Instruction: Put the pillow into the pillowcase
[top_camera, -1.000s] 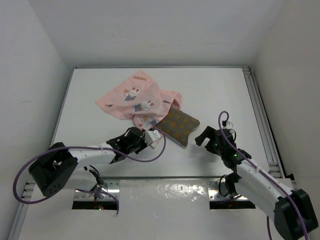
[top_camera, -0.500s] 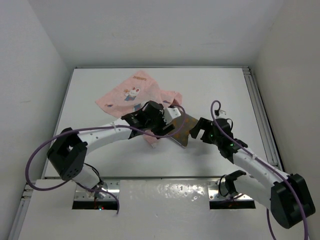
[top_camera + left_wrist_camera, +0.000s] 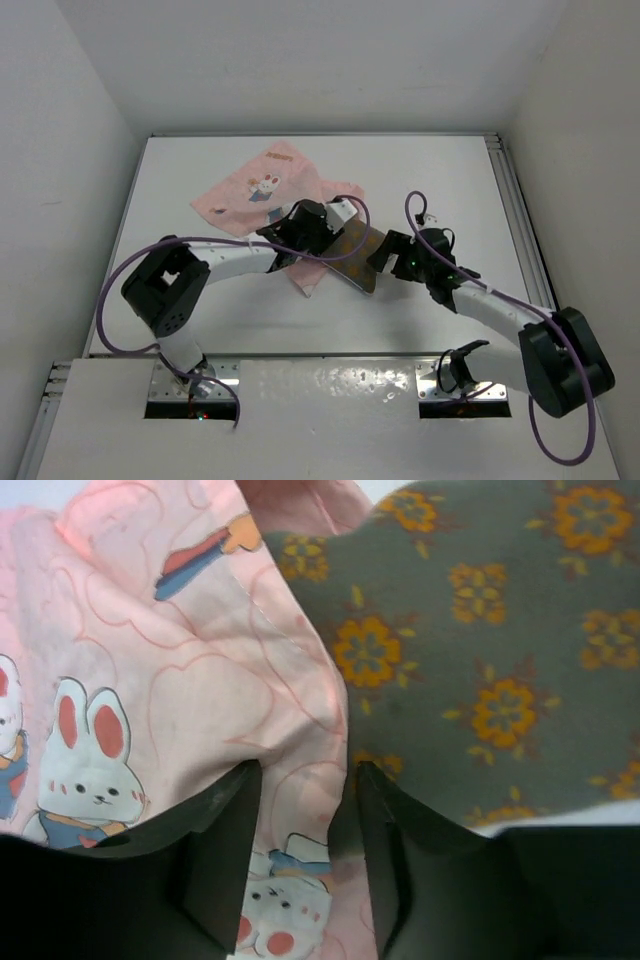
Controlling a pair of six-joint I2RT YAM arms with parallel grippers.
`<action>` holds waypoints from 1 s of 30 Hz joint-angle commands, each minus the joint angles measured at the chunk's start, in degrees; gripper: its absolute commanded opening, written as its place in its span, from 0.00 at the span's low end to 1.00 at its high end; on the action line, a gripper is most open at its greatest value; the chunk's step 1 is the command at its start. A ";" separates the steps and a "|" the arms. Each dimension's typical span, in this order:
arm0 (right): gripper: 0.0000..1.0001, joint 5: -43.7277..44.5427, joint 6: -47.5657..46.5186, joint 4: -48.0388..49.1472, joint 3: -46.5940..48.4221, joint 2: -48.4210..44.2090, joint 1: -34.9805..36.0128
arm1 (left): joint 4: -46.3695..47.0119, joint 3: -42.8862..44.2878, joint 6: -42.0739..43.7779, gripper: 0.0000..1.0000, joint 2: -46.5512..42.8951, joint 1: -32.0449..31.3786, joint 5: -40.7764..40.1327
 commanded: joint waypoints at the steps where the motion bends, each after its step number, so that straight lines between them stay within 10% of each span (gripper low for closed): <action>1: 0.99 -2.91 2.68 7.47 1.08 3.70 -0.18 | 10.94 -0.94 -1.14 0.35 0.85 0.42 -4.53; 5: 0.95 -6.59 7.59 16.86 0.81 10.99 -0.18 | 9.72 0.37 -3.07 0.03 1.03 0.42 -2.77; 8: 0.65 -12.38 8.49 22.50 3.09 16.88 -0.27 | 1.83 6.86 -6.32 0.00 0.15 0.34 -0.59; 12: 0.00 -16.89 7.26 24.54 8.62 21.46 0.87 | -6.88 13.29 -6.42 0.00 -1.17 0.34 10.56; 30: 0.00 -4.59 -8.72 20.50 26.19 -1.92 1.23 | -28.42 35.78 -2.46 0.00 -3.72 0.51 21.12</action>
